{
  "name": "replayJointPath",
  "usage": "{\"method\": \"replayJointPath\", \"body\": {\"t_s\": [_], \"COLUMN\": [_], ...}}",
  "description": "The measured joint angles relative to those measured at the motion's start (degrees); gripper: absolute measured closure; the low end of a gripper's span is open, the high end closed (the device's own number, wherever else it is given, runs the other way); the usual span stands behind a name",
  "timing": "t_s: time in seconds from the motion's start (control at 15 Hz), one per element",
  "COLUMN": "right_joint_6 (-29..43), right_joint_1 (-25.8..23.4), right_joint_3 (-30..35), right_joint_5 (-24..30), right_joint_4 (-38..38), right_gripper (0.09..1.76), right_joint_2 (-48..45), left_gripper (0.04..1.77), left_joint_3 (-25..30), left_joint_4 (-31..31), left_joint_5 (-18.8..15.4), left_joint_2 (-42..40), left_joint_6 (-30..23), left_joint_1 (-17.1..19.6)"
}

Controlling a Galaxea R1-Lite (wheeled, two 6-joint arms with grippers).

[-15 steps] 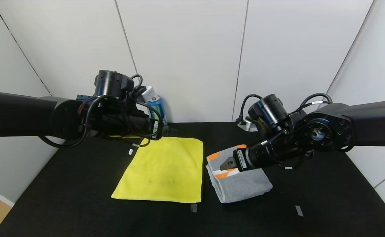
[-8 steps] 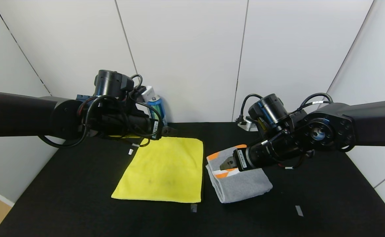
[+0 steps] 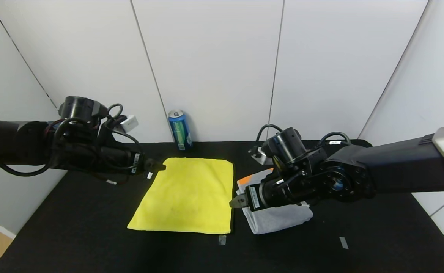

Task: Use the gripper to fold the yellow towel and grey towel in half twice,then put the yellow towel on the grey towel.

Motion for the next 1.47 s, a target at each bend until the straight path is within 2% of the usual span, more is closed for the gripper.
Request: {"method": "replayJointPath", "body": {"t_s": [0.07,0.53,1.0,1.47], "right_joint_6": [0.0,0.0,1.8,2.7], "right_joint_1": [0.1,-3.6,-3.7,-4.3], "right_joint_3": [0.4,2.8,4.8,5.4], "right_joint_5": [0.1,-0.3,-0.2,-0.3], "right_joint_4": [0.3,0.5,0.2,0.0], "right_gripper": [0.15,0.14,0.14,0.14], "right_joint_2": [-0.1,-3.6,-7.9,-9.8], "left_gripper": [0.09,0.09,0.09,0.09], "left_joint_3": [0.2,-0.2,2.8,4.6], "left_joint_4": [0.6,2.5,2.4,2.0], "left_joint_5": [0.4,0.3,0.4,0.3], "left_joint_2": [-0.4,-5.2,-10.9,-12.8], "left_joint_6": [0.0,0.2,-0.3,-0.5], "left_joint_1": [0.7,-1.1,-2.5,-3.4]}}
